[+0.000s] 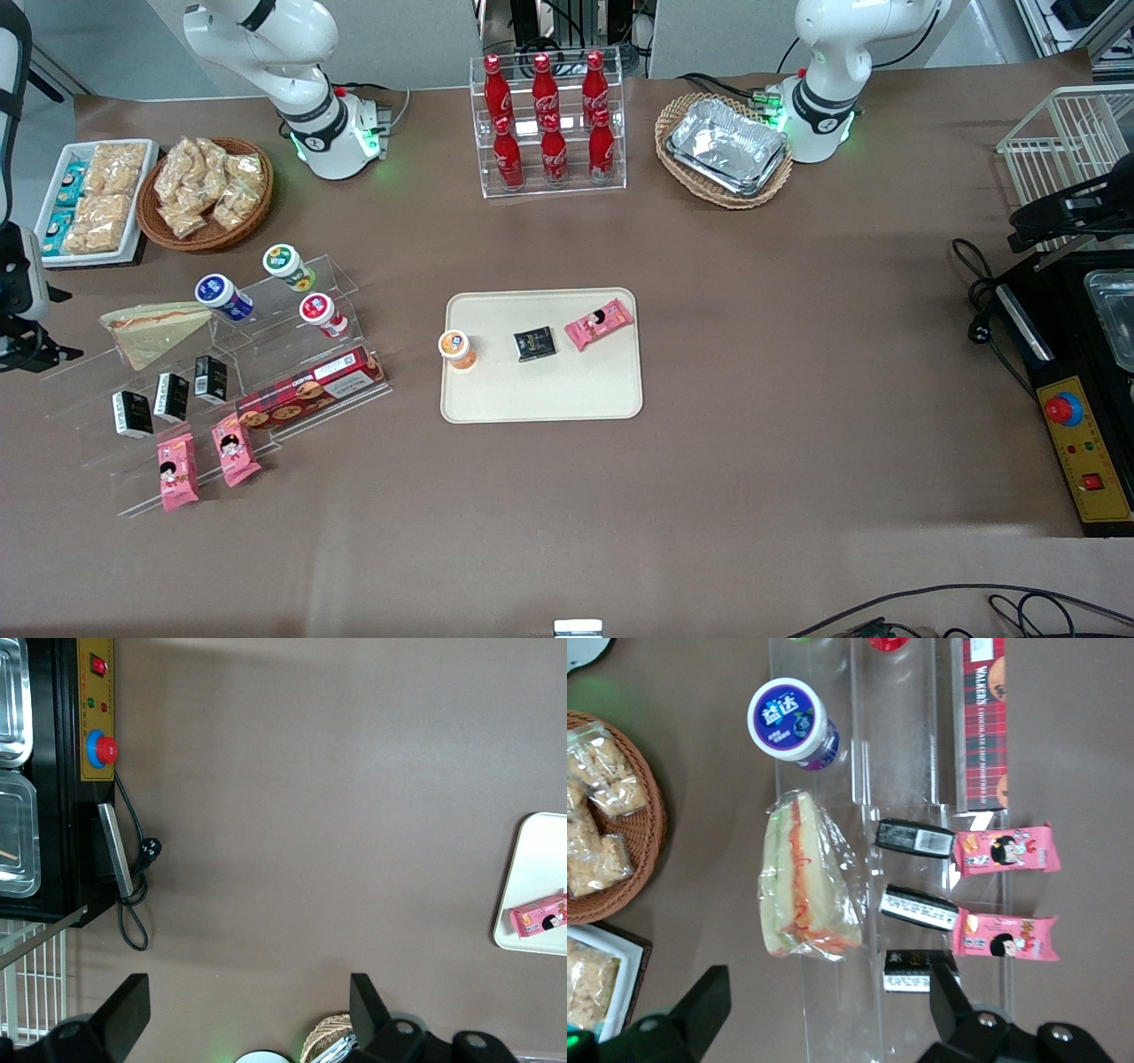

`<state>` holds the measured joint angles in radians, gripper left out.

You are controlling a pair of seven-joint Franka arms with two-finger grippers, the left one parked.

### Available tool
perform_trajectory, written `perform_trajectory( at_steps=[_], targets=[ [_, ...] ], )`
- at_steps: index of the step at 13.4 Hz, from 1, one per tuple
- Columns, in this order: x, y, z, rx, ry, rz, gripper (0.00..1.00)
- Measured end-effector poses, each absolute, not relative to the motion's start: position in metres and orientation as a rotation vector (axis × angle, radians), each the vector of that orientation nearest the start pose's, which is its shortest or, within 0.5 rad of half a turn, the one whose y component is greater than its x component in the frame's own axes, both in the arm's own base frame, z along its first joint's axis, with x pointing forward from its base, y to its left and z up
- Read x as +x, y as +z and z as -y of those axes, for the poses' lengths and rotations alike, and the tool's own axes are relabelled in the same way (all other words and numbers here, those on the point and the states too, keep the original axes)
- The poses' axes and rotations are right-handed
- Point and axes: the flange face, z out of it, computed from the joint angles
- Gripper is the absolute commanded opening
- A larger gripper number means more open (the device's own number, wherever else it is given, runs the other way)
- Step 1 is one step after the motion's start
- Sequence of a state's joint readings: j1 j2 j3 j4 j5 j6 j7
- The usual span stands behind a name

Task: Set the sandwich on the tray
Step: 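Lower the open right gripper around the sandwich and close it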

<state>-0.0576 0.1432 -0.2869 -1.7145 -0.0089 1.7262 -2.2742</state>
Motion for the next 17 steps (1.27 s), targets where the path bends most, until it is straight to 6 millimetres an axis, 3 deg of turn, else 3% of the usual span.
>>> perform_trajectory(
  at_steps=[13,14,17],
  targets=[
    [0.522,0.393,0.217,1.708,-0.072,-2.742,1.0],
    [0.52,0.389,0.217,1.704,-0.069,-2.739,0.91],
    [0.518,0.384,0.217,1.701,-0.066,-2.736,0.35]
  ],
)
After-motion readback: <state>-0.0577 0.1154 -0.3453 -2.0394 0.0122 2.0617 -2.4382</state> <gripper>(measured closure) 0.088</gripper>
